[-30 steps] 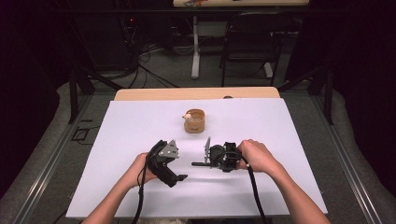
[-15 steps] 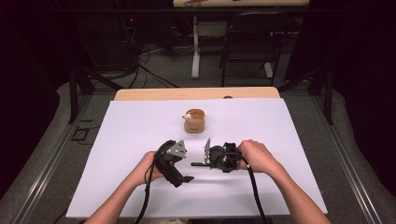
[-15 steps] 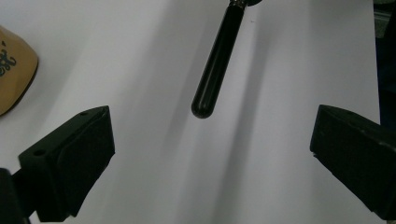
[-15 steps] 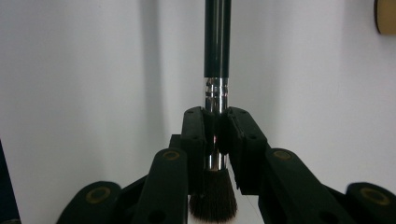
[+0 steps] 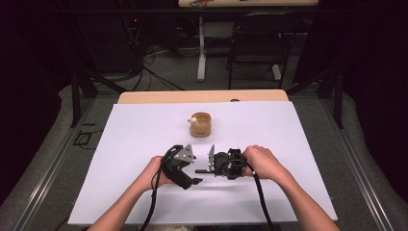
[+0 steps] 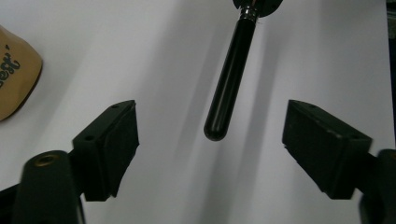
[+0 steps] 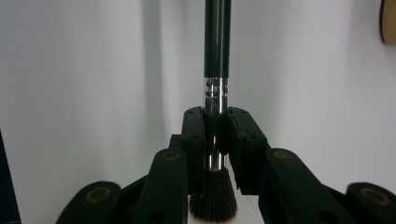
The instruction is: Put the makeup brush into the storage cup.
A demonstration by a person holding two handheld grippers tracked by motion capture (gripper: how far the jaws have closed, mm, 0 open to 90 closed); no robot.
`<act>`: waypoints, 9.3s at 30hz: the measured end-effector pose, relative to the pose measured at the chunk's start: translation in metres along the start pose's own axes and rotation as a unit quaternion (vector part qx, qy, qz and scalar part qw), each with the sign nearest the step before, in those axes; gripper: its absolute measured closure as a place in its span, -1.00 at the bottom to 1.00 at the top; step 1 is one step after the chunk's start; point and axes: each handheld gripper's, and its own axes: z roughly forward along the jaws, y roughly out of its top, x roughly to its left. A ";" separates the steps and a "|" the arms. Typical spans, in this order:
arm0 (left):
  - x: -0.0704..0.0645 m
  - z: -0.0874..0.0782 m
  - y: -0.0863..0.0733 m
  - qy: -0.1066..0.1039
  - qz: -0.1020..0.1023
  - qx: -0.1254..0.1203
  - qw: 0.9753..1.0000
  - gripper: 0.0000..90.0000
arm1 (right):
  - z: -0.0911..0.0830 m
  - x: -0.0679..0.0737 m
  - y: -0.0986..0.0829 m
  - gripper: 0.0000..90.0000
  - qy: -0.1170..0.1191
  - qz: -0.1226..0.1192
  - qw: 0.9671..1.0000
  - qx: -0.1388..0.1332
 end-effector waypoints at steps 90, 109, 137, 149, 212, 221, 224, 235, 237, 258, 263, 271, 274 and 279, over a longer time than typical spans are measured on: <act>-0.001 -0.008 -0.026 0.049 -0.103 -0.157 0.981 0.75 | 0.006 -0.005 -0.080 -1.00 0.024 0.323 0.901 -0.288; -0.003 -0.004 -0.025 0.055 -0.120 -0.188 0.973 0.75 | -0.005 -0.007 -0.071 -0.62 0.016 0.346 0.862 -0.371; -0.011 0.002 -0.018 0.070 -0.102 -0.195 0.973 0.75 | -0.006 -0.013 -0.058 0.08 0.004 0.389 0.828 -0.405; -0.013 0.006 -0.017 0.066 -0.096 -0.190 0.975 0.75 | -0.005 -0.014 -0.059 0.14 0.009 0.403 0.816 -0.415; -0.005 -0.005 -0.034 0.101 -0.122 -0.196 0.968 -0.98 | -0.023 -0.001 -0.051 0.72 -0.014 0.311 0.852 -0.422; 0.006 -0.030 -0.061 0.122 -0.124 -0.272 0.946 -1.00 | -0.023 -0.004 -0.056 0.72 -0.022 0.313 0.857 -0.408; 0.005 -0.037 -0.068 0.130 -0.116 -0.297 0.939 -1.00 | -0.022 -0.005 -0.058 0.72 -0.025 0.314 0.859 -0.404; 0.000 -0.058 -0.099 0.139 -0.126 -0.302 0.935 -1.00 | -0.025 -0.008 -0.068 0.72 -0.031 0.312 0.864 -0.395; 0.001 -0.061 -0.103 0.140 -0.131 -0.304 0.933 -1.00 | -0.026 -0.008 -0.071 0.72 -0.029 0.314 0.862 -0.397; -0.008 -0.081 -0.130 0.163 -0.153 -0.328 0.918 -1.00 | -0.034 -0.020 -0.074 0.72 -0.039 0.303 0.876 -0.373; -0.010 -0.089 -0.136 0.166 -0.153 -0.327 0.918 -1.00 | -0.039 -0.030 -0.066 0.72 -0.035 0.301 0.878 -0.371; -0.011 -0.091 -0.141 0.174 -0.162 -0.325 0.915 -1.00 | -0.034 -0.045 -0.053 0.72 -0.033 0.300 0.885 -0.355; -0.011 -0.092 -0.140 0.177 -0.159 -0.328 0.914 -1.00 | -0.034 -0.049 -0.049 0.72 -0.035 0.300 0.885 -0.354; -0.011 -0.090 -0.140 0.169 -0.153 -0.321 0.919 -1.00 | -0.035 -0.056 -0.044 0.72 -0.036 0.298 0.888 -0.348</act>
